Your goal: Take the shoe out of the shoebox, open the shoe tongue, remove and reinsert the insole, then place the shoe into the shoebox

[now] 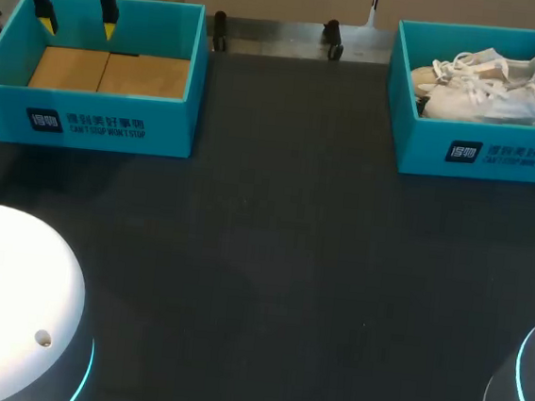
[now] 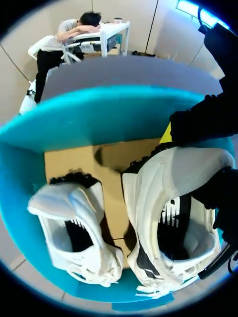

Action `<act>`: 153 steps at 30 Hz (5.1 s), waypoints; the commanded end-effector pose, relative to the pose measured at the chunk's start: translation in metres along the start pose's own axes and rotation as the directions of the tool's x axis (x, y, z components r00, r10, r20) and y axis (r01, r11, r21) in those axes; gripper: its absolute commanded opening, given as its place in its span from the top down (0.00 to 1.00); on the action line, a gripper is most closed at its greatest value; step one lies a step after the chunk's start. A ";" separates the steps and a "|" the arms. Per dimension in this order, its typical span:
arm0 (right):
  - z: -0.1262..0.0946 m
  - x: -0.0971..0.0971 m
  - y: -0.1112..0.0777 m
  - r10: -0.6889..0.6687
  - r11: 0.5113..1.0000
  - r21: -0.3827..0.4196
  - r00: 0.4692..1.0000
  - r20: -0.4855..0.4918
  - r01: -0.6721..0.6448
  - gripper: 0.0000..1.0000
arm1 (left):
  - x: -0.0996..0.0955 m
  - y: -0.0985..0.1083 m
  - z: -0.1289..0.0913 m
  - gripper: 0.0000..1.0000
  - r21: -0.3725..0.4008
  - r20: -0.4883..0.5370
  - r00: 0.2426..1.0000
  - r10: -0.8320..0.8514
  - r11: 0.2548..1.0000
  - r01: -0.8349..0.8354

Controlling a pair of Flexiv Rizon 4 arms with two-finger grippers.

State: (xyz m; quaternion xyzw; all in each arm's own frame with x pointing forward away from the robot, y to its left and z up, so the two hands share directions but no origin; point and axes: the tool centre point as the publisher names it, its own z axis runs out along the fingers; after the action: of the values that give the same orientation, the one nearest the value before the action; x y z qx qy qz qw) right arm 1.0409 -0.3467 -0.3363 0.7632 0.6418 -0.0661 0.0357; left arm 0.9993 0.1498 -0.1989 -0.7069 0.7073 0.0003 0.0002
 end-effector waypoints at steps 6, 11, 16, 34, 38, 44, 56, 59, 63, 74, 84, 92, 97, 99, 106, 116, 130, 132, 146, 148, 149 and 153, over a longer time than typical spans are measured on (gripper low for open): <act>-0.045 -0.002 -0.007 0.043 0.999 -0.034 0.998 0.050 -0.041 1.00 | 0.000 0.000 0.000 0.00 0.000 0.000 1.000 0.000 1.000 0.000; -0.063 -0.002 -0.004 0.072 0.997 -0.046 0.994 0.076 -0.069 1.00 | 0.000 0.000 0.000 0.00 0.000 0.000 1.000 0.000 1.000 0.000; -0.081 -0.004 0.002 0.101 0.994 -0.063 0.989 0.110 -0.094 1.00 | 0.000 0.000 0.000 0.00 0.000 0.000 1.000 0.000 1.000 0.000; -0.151 0.016 -0.046 0.183 0.979 -0.105 0.977 0.108 -0.172 1.00 | 0.000 0.000 0.000 0.00 0.000 0.000 1.000 0.000 1.000 0.000; -0.163 0.028 -0.069 0.191 0.976 -0.127 0.976 0.103 -0.177 1.00 | 0.000 0.000 0.000 0.00 0.000 0.000 1.000 0.000 1.000 0.000; -0.179 0.049 -0.100 0.213 0.969 -0.150 0.969 0.121 -0.194 1.00 | 0.000 0.000 0.000 0.00 0.000 0.000 1.000 0.000 1.000 0.000; -0.191 0.066 -0.119 0.245 0.962 -0.160 0.961 0.129 -0.223 1.00 | 0.000 0.000 0.000 0.00 0.000 0.000 1.000 0.000 1.000 0.000; -0.191 0.066 -0.119 0.245 0.962 -0.160 0.961 0.129 -0.223 1.00 | 0.000 0.000 0.000 0.00 0.000 0.000 1.000 0.000 1.000 0.000; -0.191 0.066 -0.119 0.245 0.962 -0.160 0.961 0.129 -0.223 1.00 | 0.000 0.000 0.000 0.00 0.000 0.000 1.000 0.000 1.000 0.000; -0.205 0.079 -0.147 0.223 0.967 -0.165 0.958 0.180 -0.194 1.00 | 0.000 0.000 0.000 0.00 0.000 0.000 1.000 0.000 1.000 0.000; -0.216 0.120 -0.227 0.257 0.957 -0.191 0.942 0.216 -0.218 1.00 | 0.000 0.000 0.000 0.00 0.000 0.000 1.000 0.000 1.000 0.000; -0.211 0.148 -0.267 0.274 0.953 -0.192 0.937 0.216 -0.235 1.00 | 0.000 0.000 0.000 0.00 0.000 0.000 1.000 0.000 1.000 0.000; -0.206 0.158 -0.288 0.273 0.957 -0.153 0.942 0.193 -0.246 1.00 | 0.000 0.000 0.000 0.00 0.000 0.000 1.000 0.000 1.000 0.000; -0.205 0.159 -0.291 0.265 0.960 -0.147 0.946 0.187 -0.240 1.00 | 0.000 0.000 0.000 0.00 0.000 0.000 1.000 0.000 1.000 0.000; -0.205 0.159 -0.291 0.265 0.960 -0.147 0.946 0.187 -0.240 1.00 | 0.000 0.000 0.000 0.00 0.000 0.000 1.000 0.000 1.000 0.000; -0.205 0.159 -0.291 0.265 0.960 -0.147 0.946 0.187 -0.240 1.00 | 0.000 0.000 0.000 0.00 0.000 0.000 1.000 0.000 1.000 0.000; -0.200 0.232 -0.368 0.210 0.966 -0.192 0.959 0.188 -0.174 1.00 | 0.000 0.000 0.000 0.00 0.000 0.000 1.000 0.000 1.000 0.000; -0.195 0.243 -0.378 0.219 0.965 -0.188 0.954 0.203 -0.181 1.00 | 0.000 0.000 0.000 0.00 0.000 0.000 1.000 0.000 1.000 0.000; -0.152 0.301 -0.411 0.198 0.974 -0.149 0.965 0.173 -0.173 1.00 | 0.000 0.000 0.000 0.00 0.000 0.000 1.000 0.000 1.000 0.000; -0.152 0.301 -0.411 0.198 0.974 -0.149 0.965 0.173 -0.173 1.00 | 0.000 0.000 0.000 0.00 0.000 0.000 1.000 0.000 1.000 0.000; -0.152 0.301 -0.411 0.198 0.974 -0.149 0.965 0.173 -0.173 1.00 | 0.000 0.000 0.000 0.00 0.000 0.000 1.000 0.000 1.000 0.000; -0.152 0.301 -0.411 0.198 0.974 -0.149 0.965 0.173 -0.173 1.00 | 0.000 0.000 0.000 0.00 0.000 0.000 1.000 0.000 1.000 0.000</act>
State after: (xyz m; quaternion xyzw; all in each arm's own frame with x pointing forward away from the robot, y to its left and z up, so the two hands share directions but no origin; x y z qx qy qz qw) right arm 0.6989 0.0341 -0.2181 0.8018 0.5714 -0.0928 0.1482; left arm 0.9993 0.1496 -0.1988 -0.7068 0.7074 0.0003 0.0002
